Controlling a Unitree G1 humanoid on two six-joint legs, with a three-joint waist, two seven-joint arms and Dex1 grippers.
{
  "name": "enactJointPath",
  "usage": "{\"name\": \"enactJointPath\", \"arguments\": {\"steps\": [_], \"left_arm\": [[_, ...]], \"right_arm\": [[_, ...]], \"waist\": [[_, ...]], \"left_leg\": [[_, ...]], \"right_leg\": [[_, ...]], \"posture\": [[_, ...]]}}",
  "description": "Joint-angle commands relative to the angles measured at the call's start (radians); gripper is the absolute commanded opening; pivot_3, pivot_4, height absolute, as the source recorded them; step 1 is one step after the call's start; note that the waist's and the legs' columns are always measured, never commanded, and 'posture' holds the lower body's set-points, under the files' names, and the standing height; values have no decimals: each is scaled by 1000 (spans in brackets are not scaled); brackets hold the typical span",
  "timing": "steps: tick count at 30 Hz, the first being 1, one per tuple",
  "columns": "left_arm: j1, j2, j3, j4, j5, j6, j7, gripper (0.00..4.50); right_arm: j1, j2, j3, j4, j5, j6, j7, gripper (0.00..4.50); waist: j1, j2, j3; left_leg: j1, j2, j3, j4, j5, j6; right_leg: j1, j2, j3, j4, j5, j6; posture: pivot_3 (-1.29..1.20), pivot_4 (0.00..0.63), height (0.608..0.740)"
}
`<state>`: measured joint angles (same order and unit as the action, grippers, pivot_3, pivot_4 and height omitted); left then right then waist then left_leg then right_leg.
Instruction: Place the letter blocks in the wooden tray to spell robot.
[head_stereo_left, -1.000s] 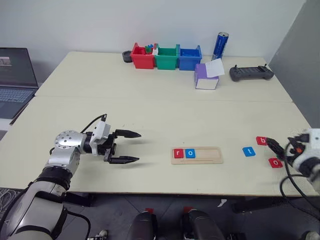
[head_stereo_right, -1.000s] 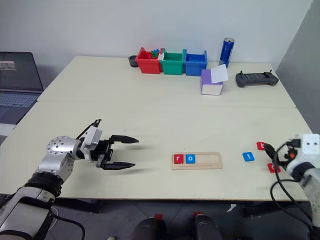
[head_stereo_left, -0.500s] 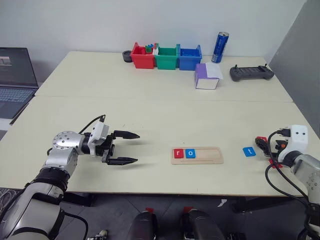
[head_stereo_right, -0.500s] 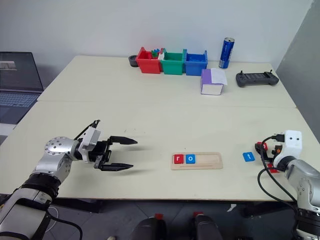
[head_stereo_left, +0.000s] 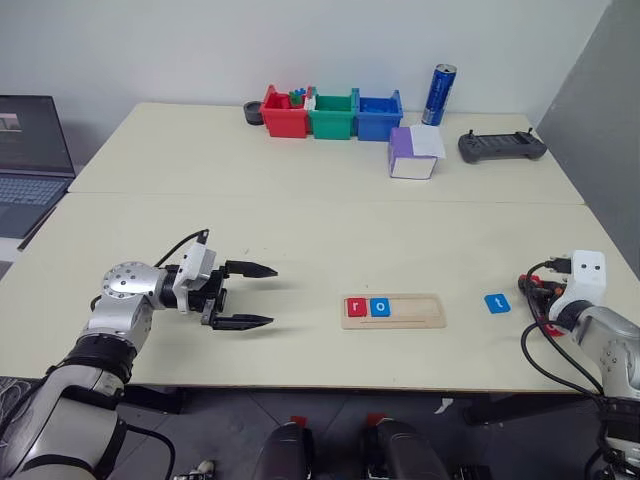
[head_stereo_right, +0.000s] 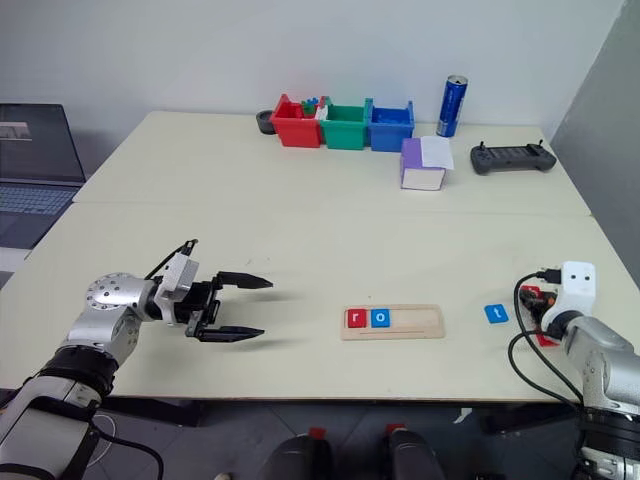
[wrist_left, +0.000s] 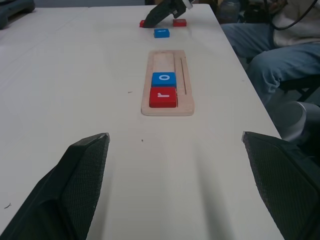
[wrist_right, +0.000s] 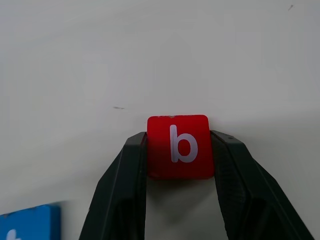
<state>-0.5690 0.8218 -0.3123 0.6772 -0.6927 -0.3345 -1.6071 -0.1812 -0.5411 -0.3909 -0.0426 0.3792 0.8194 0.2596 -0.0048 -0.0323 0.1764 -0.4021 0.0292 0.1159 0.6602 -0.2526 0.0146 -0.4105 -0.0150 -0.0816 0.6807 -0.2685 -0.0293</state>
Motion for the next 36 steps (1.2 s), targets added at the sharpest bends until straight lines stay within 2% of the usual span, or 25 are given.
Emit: {"name": "enactJointPath", "arguments": {"steps": [1, 4, 9, 18, 27, 33, 36], "left_arm": [[1, 16, 9, -19, -18, -2, -7, 4500], [-1, 17, 9, -15, -18, -4, -7, 4500], [-15, 12, 5, -2, -11, -6, -7, 4500], [-36, -12, 0, 2, -2, -2, -7, 4500], [-16, -9, 16, -12, -3, -2, -7, 4500], [-14, -7, 19, -12, -3, -2, -7, 4500], [-14, -5, 20, -11, -3, -2, -7, 4500]], "right_arm": [[22, 23, -12, -158, 31, 45, -24, 1456], [62, 54, 24, -349, 19, 98, -70, 1456], [77, 188, 118, -600, 38, 238, -179, 1456], [113, 269, 202, -549, -5, 223, -209, 1456], [105, 264, 213, -505, -40, 206, -196, 1456], [85, 253, 195, -515, -26, 231, -167, 3561], [70, 172, 163, -558, 14, 230, -75, 4475]], "waist": [[0, 0, 0], [1, 0, 0], [0, 0, 0], [4, 0, 0], [0, 0, 0], [0, 0, 0], [0, 0, 0]], "left_leg": [[0, 0, 0, 0, 0, 0], [0, 0, 0, 0, 0, 0], [-1, 0, 0, 0, 0, 0], [-2, -1, 0, 1, 0, 0], [-3, -1, 0, 0, 0, 0], [-3, -1, 0, 1, 0, 0], [-4, -1, 0, 1, 0, 0]], "right_leg": [[0, 0, 0, 0, 0, 0], [-1, 0, 0, 0, 0, 0], [-1, 0, 0, 0, 0, 0], [-2, -1, 0, -1, 0, 0], [-3, -1, 0, 0, 0, 0], [-3, -1, 0, 0, 0, 0], [-3, -1, 0, 0, 0, 0]], "posture": [[0, 150, 740], [0, 150, 740], [0, 150, 740], [0, 150, 740], [0, 150, 740], [0, 150, 740], [0, 150, 740]]}}
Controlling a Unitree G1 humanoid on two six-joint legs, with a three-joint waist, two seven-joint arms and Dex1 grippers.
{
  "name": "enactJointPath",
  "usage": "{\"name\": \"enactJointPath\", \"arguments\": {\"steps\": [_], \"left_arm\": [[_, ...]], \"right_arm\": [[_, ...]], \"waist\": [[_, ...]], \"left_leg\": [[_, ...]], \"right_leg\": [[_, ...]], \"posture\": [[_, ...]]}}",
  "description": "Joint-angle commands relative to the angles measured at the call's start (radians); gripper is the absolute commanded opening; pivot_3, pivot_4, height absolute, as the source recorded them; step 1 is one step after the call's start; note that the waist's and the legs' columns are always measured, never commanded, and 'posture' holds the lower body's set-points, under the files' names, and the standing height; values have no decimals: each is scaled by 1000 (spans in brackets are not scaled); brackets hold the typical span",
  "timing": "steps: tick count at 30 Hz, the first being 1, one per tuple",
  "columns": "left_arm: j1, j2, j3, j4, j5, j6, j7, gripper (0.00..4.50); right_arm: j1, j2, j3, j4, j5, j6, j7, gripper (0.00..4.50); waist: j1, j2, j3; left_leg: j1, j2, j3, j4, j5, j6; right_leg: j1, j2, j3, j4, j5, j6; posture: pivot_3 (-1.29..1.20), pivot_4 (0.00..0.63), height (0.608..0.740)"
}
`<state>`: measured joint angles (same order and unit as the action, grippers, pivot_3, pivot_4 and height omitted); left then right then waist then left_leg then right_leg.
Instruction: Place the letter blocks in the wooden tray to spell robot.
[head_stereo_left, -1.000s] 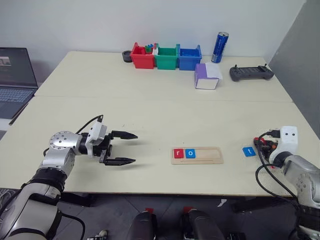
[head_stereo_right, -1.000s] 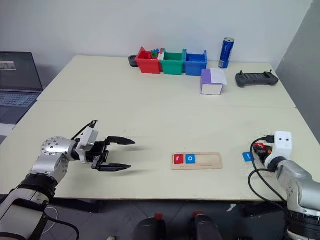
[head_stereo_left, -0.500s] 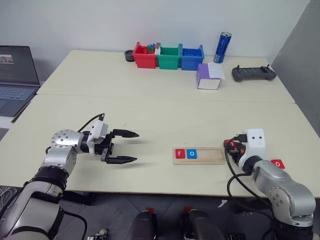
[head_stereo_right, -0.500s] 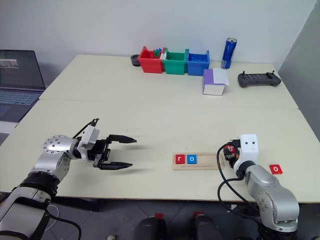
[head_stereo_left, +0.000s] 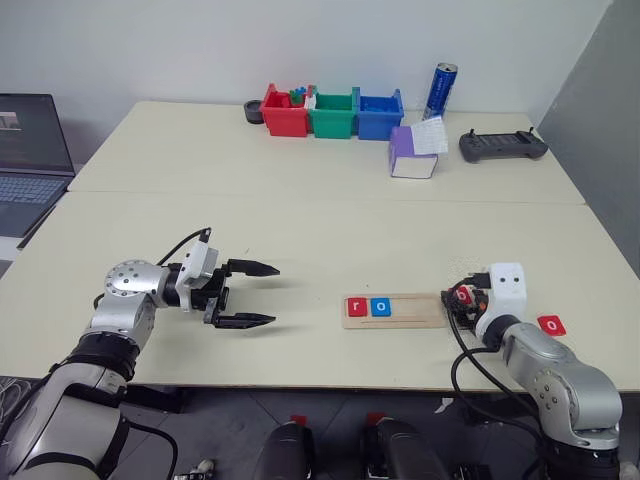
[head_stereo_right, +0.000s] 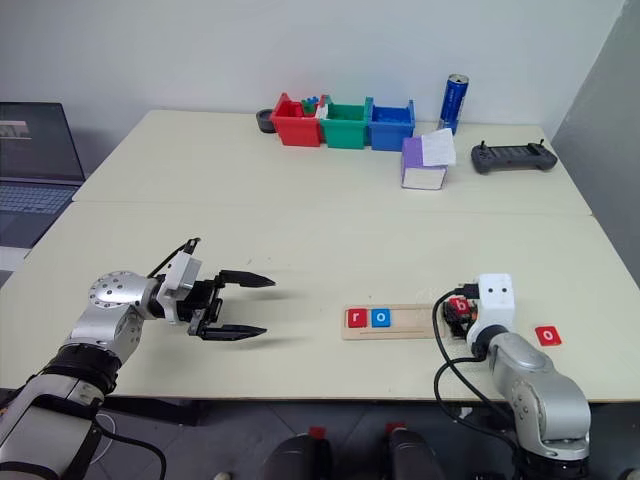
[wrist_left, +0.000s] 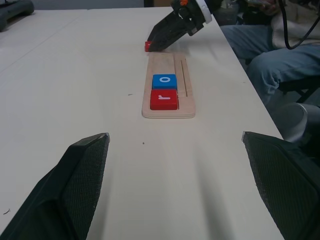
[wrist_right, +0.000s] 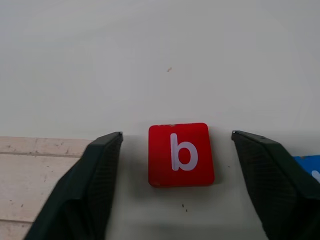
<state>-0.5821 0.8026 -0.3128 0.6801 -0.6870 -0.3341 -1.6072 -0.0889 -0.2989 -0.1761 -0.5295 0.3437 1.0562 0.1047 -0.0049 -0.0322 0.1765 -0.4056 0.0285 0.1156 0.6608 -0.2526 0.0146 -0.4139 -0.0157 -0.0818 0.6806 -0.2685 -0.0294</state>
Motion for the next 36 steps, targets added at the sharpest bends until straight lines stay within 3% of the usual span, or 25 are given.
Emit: {"name": "enactJointPath", "arguments": {"steps": [1, 6, 9, 12, 17, 22, 28, 35, 36], "left_arm": [[-2, 15, 22, -14, -8, -1, -7, 4500], [-4, 20, 26, -24, -8, 6, -7, 4500], [-7, 17, 25, -24, -4, 9, -7, 4500], [-8, 7, 24, -21, 0, 4, -7, 4500], [5, -6, 41, -41, 2, -3, -7, 4500], [46, 16, 33, -82, 0, -10, -7, 4500], [58, 27, 48, -99, -4, -9, -7, 4500], [85, 35, 68, -122, -10, -8, -7, 4500], [88, 32, 77, -124, -13, -3, -7, 4500]], "right_arm": [[-26, -122, -70, -85, 74, -8, 137, 4475], [-14, -429, -146, -2, 183, -116, 513, 4475], [-15, -644, -39, 149, 134, -291, 809, 4475], [-133, -748, 128, 364, 22, -510, 1015, 4475], [-355, -752, 346, 693, -172, -849, 1243, 4475], [-517, -701, 430, 908, -236, -1007, 1396, 4475], [-639, -612, 474, 1108, -315, -1110, 1419, 4475], [-674, -560, 485, 1216, -368, -1167, 1417, 4475], [-678, -551, 485, 1234, -375, -1170, 1417, 4310]], "waist": [[1, 0, 0], [3, 0, 0], [3, 0, 0], [0, -1, 0], [0, -1, 1], [1, 0, 1], [2, 0, 1], [2, 0, 1], [2, 0, 1]], "left_leg": [[0, 0, 0, 0, 0, 0], [-2, -1, 0, 1, 0, 0], [-2, 0, -1, 1, 0, 0], [-2, 0, -1, 1, 0, 1], [-2, 1, -1, 2, 0, 1], [-8, 1, 0, 3, 2, -3], [-8, 1, 0, 4, 3, -4], [-8, 1, 0, 5, 3, -4], [-8, 1, 0, 5, 3, -4]], "right_leg": [[0, 0, 0, 0, 0, 0], [-1, 0, 0, -1, 0, 0], [-1, 0, -1, -1, 0, 0], [-1, 1, -2, -1, 0, 0], [-2, 2, -2, 0, 1, 1], [-7, 1, -1, 0, 1, 1], [-7, 1, -2, 0, 1, 0], [-7, 0, -2, 1, 3, -4], [-7, 0, -2, 1, 3, -4]], "posture": [[0, 150, 740], [0, 150, 740], [0, 150, 740], [0, 150, 740], [0, 150, 740], [0, 150, 740], [0, 150, 740], [0, 150, 740], [0, 150, 740]]}}
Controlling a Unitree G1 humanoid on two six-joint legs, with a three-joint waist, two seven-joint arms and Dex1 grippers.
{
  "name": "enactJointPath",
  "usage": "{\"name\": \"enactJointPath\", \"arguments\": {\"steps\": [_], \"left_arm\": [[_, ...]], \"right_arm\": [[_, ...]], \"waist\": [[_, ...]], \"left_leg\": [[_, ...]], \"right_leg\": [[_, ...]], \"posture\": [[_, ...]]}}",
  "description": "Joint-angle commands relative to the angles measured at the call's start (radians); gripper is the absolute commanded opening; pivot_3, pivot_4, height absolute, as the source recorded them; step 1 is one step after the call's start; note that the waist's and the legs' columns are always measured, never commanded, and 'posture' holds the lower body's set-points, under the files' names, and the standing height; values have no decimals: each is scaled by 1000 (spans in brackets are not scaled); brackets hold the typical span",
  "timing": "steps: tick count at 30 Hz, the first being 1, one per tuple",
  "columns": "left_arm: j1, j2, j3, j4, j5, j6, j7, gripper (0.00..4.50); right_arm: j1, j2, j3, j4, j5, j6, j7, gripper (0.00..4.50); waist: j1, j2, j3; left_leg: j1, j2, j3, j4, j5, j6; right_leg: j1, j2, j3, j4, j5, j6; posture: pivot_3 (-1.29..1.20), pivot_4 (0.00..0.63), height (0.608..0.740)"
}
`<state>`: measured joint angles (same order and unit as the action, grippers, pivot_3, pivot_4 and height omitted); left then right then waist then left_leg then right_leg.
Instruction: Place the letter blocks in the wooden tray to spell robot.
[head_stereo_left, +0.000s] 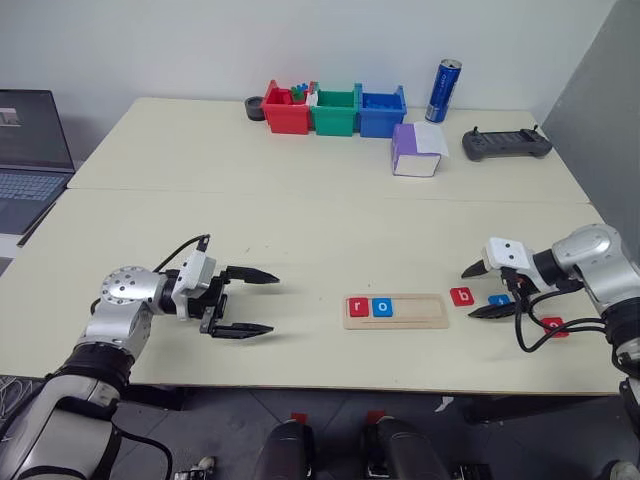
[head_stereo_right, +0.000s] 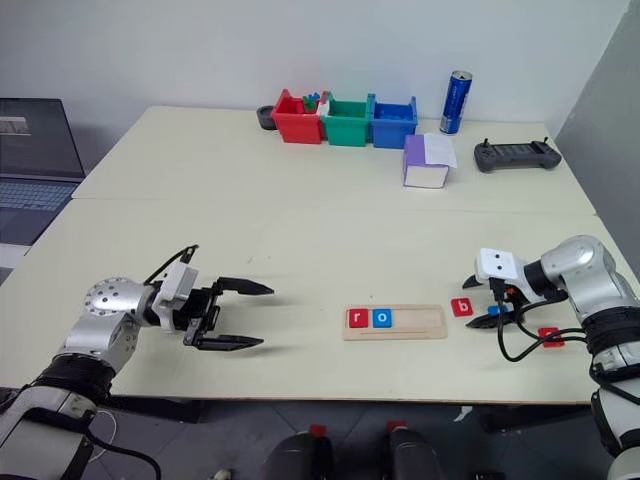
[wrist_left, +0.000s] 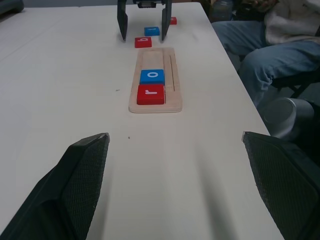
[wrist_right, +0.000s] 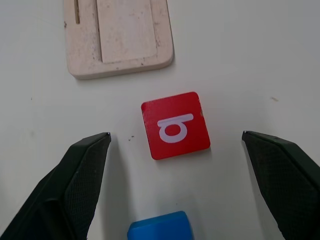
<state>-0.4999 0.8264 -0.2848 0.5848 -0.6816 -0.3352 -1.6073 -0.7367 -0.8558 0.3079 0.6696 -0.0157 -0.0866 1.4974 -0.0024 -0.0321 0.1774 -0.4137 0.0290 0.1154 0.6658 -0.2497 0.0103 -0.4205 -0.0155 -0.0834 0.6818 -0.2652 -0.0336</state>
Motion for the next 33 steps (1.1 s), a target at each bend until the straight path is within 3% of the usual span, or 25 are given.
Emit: {"name": "enactJointPath", "arguments": {"steps": [1, 3, 9, 14, 18, 23, 33], "left_arm": [[8, 7, 53, -31, -19, 0, -7, 4500], [13, 7, 59, -37, -18, 2, -7, 4500], [22, 6, 75, -49, -10, 10, -7, 4500], [18, -11, 95, -65, 4, 30, -7, 4500], [17, -19, 103, -76, 11, 44, -7, 4500], [19, -32, 109, -83, 24, 50, -7, 4500], [32, -49, 115, -92, 33, 51, -7, 4500]], "right_arm": [[-34, 13, 1, 48, -20, -39, 30, 4111], [-40, 23, -1, 68, -19, -39, 42, 3598], [-61, 37, -7, 85, -22, -42, 52, 1479], [-65, -3, 1, -37, -24, -26, 105, 1462], [-54, -15, 10, -320, 46, 142, 115, 1462], [-29, 17, 43, -534, 71, 397, 77, 1462], [-2, 55, 128, -692, 51, 604, 15, 1462]], "waist": [[-1, 0, 0], [-1, 0, 0], [-1, 0, 0], [-1, 1, 0], [-3, 2, 1], [0, 2, 1], [0, 2, 1]], "left_leg": [[0, 0, 0, 0, 0, 0], [0, 0, 0, 1, 0, 0], [0, 0, 0, 1, 0, 0], [0, 0, 0, 1, 0, 0], [0, 0, 0, 1, 0, 0], [0, 1, -1, 1, 0, 0], [-2, 0, -2, 5, 0, 0]], "right_leg": [[0, 0, 0, 0, 0, 0], [0, 0, 0, 0, 0, 0], [0, 0, 0, 1, 0, 0], [0, 0, 0, 1, 0, 0], [-1, 0, 0, 2, 0, 0], [0, -1, -2, 3, 0, -1], [0, -2, -3, 4, 0, -1]], "posture": [[0, 150, 740], [0, 150, 740], [0, 150, 740], [0, 150, 740], [0, 150, 740], [0, 150, 740], [0, 150, 740]]}}
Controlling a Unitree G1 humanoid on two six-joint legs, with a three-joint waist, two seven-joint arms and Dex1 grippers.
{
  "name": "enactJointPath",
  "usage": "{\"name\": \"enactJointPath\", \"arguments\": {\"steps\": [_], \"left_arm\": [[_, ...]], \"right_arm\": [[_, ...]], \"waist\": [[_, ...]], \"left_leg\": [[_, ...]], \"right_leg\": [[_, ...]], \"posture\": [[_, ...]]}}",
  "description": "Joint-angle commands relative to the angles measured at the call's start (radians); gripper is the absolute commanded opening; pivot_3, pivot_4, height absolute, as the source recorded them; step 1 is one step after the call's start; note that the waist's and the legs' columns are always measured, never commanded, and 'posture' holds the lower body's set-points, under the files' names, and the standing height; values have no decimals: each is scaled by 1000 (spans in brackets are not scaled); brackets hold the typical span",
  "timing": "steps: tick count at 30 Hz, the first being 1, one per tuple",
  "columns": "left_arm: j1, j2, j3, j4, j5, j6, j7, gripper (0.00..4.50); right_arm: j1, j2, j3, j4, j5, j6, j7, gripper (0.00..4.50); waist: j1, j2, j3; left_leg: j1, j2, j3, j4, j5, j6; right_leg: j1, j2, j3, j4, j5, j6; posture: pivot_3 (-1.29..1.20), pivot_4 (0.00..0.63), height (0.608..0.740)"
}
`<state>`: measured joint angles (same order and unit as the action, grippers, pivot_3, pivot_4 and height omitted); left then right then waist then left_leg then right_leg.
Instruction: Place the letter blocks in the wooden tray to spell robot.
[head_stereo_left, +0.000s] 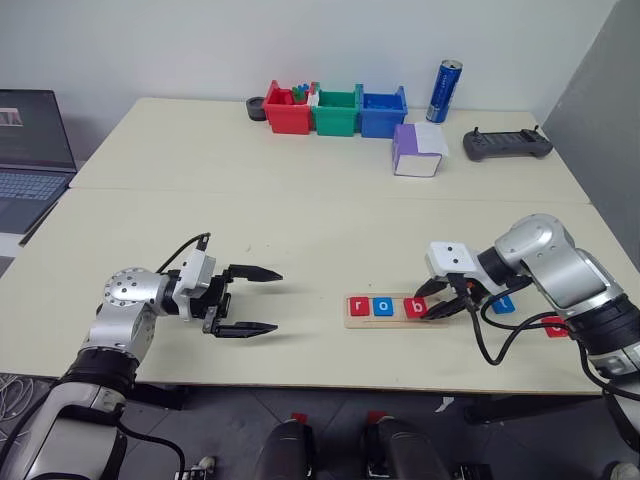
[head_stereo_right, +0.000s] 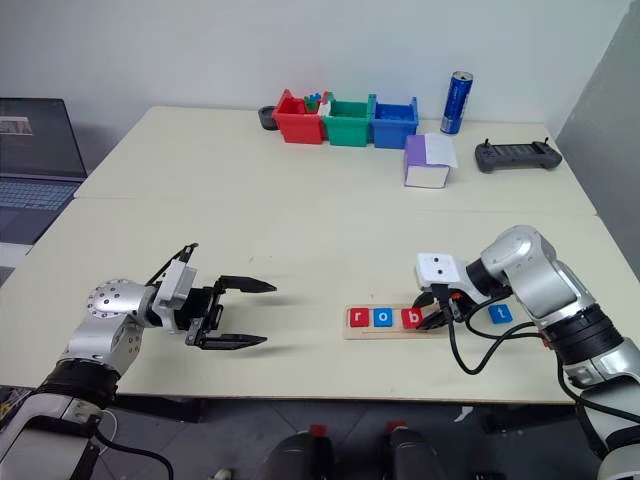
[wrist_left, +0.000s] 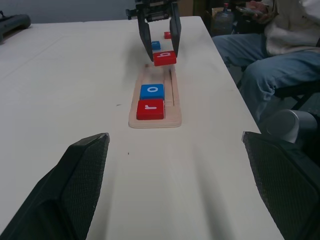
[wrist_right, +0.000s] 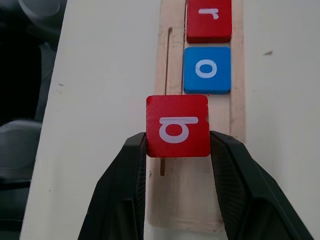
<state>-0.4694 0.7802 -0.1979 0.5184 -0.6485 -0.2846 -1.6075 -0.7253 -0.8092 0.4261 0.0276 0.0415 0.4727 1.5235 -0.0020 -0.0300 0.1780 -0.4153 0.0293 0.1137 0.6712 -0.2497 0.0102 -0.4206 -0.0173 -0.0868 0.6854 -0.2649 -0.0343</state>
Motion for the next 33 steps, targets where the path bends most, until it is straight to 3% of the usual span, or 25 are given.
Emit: {"name": "enactJointPath", "arguments": {"steps": [1, 16, 33], "left_arm": [[3, -4, 28, -24, 0, -1, -7, 4500], [16, -6, 30, -35, -2, -2, -7, 4500], [8, -36, 78, -77, 40, 45, -7, 4500]], "right_arm": [[-13, 14, 16, -56, -13, 52, -20, 1462], [-39, 57, 70, -23, -86, 70, -92, 1462], [-83, 80, 94, 71, -129, 39, -80, 1462]], "waist": [[0, 0, 0], [-1, 0, 0], [-1, 0, 0]], "left_leg": [[0, 0, 0, 0, 0, 0], [-1, 0, -1, 6, 0, 0], [-1, 0, -1, 6, 0, 0]], "right_leg": [[0, 0, 0, 1, 0, 0], [0, 0, -1, 7, -2, 1], [0, 0, -2, 7, -2, 1]], "posture": [[0, 150, 740], [0, 150, 740], [0, 150, 740]]}}
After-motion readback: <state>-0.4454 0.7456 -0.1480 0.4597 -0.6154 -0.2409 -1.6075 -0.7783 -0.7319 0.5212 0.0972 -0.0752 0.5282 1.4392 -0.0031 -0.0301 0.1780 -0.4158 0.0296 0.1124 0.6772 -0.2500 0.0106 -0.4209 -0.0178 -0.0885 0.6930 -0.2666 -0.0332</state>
